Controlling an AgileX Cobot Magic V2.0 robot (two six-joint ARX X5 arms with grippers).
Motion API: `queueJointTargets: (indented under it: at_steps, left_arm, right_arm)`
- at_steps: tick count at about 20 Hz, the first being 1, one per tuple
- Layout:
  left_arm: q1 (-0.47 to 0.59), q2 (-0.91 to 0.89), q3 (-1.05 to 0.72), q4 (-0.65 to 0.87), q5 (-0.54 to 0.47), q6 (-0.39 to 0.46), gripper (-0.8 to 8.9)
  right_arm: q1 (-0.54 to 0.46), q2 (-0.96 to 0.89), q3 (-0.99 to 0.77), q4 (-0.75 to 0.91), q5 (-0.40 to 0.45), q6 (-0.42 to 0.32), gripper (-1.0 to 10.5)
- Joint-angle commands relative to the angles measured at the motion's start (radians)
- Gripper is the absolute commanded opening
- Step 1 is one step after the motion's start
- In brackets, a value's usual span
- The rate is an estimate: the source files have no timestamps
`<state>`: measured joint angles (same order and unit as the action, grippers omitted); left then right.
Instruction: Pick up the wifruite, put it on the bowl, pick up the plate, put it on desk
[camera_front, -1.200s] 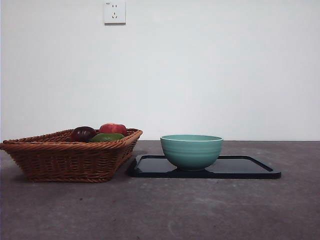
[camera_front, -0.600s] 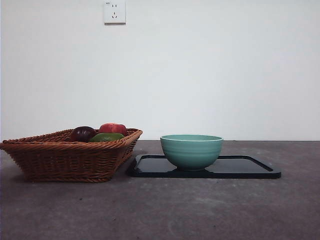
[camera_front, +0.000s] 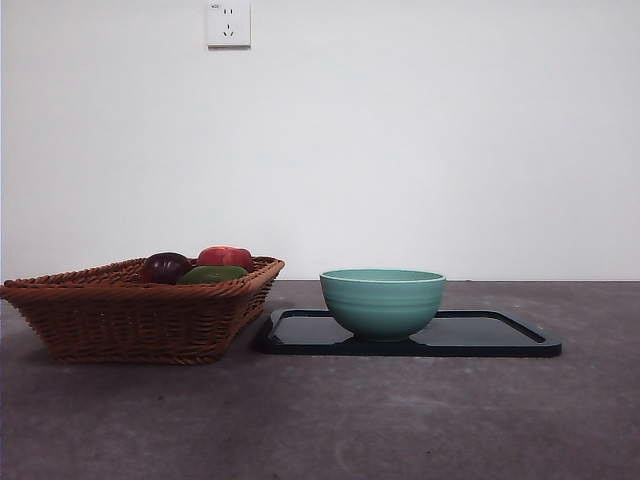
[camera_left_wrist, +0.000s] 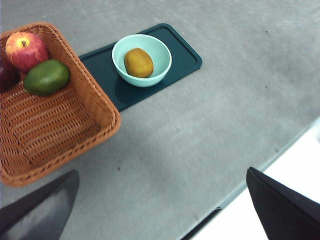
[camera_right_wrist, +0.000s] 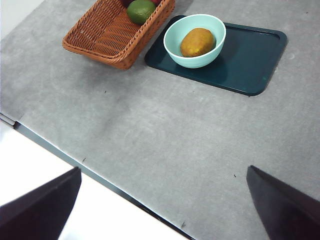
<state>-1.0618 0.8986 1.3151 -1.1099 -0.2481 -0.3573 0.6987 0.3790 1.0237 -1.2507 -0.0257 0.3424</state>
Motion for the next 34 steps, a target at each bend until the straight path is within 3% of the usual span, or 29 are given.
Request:
queueJointTargets:
  at_steps: [1, 6, 11, 15, 26, 30, 34]
  left_arm:
    - [0.010, 0.078, 0.076, 0.011, -0.006, -0.006, 5.58]
    - [0.069, 0.257, 0.188, 0.004, 0.003, -0.002, 5.58]
    - [0.142, 0.449, 0.274, 0.001, 0.144, 0.009, 5.58]
    - [0.183, 0.608, 0.352, -0.027, 0.192, 0.041, 5.58]
    - [0.268, 1.041, 0.730, -0.128, 0.194, 0.154, 5.58]
    - [0.284, 1.168, 0.849, -0.082, 0.194, 0.188, 5.58]
    - [0.294, 1.239, 0.859, 0.030, 0.194, 0.193, 5.58]
  right_arm:
    - [0.008, 0.002, 0.010, 0.010, 0.000, 0.010, 5.6]
    - [0.008, 0.002, 0.010, 0.010, 0.000, 0.010, 5.6]
    - [0.008, 0.002, 0.010, 0.010, 0.000, 0.010, 5.6]
    - [0.008, 0.002, 0.010, 0.010, 0.000, 0.010, 5.6]
    - [0.008, 0.002, 0.010, 0.010, 0.002, 0.009, 5.6]
    - [0.008, 0.002, 0.010, 0.010, 0.025, 0.009, 5.6]
    - [0.008, 0.002, 0.010, 0.009, 0.034, 0.009, 5.6]
